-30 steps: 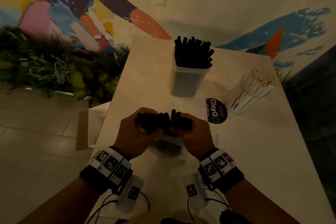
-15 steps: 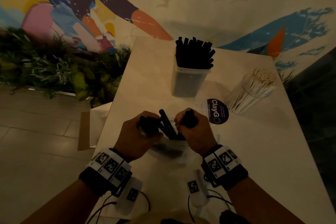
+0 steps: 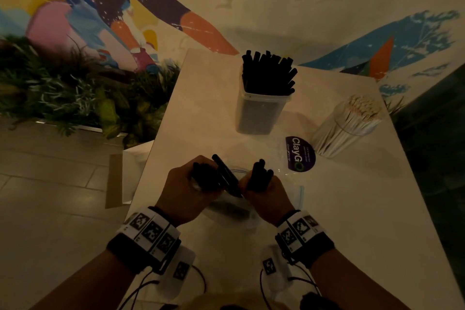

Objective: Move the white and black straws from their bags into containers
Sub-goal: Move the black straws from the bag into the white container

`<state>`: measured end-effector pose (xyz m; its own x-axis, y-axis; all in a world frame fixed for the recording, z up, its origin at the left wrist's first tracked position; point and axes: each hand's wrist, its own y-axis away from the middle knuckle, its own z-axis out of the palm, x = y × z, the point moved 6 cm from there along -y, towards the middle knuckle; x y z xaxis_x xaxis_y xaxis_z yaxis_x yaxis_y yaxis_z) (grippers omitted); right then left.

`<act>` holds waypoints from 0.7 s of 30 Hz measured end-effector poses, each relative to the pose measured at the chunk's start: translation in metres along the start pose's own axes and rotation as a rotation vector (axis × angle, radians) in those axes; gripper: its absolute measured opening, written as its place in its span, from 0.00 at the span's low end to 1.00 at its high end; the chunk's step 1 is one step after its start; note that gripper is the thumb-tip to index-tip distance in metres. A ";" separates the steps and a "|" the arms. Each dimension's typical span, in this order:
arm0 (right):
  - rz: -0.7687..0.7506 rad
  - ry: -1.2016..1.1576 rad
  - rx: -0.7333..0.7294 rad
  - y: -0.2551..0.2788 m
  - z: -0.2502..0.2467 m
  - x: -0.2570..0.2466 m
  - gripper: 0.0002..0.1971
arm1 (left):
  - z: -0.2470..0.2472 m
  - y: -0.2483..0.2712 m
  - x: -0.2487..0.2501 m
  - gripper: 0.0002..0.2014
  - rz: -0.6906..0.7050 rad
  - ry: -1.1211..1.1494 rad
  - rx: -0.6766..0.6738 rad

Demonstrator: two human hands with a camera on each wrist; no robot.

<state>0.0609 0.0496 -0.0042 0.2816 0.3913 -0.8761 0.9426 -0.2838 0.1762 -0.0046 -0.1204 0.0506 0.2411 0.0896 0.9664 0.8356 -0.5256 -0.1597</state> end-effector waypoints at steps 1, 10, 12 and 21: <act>0.034 -0.004 -0.007 0.002 0.001 0.004 0.12 | 0.000 0.000 0.000 0.15 -0.002 0.010 -0.005; -0.148 -0.539 0.123 0.007 -0.038 -0.058 0.10 | -0.003 -0.001 -0.004 0.15 0.002 -0.010 0.008; -0.188 -0.588 0.157 0.010 -0.050 -0.073 0.09 | -0.002 -0.001 -0.002 0.14 0.007 -0.003 0.004; -0.368 -0.604 0.362 -0.021 -0.111 -0.132 0.26 | -0.004 0.000 -0.003 0.14 0.003 -0.012 0.013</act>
<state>0.0243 0.1009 0.1576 -0.2810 0.0023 -0.9597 0.8097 -0.5363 -0.2383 -0.0075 -0.1245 0.0482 0.2497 0.0984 0.9633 0.8414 -0.5144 -0.1655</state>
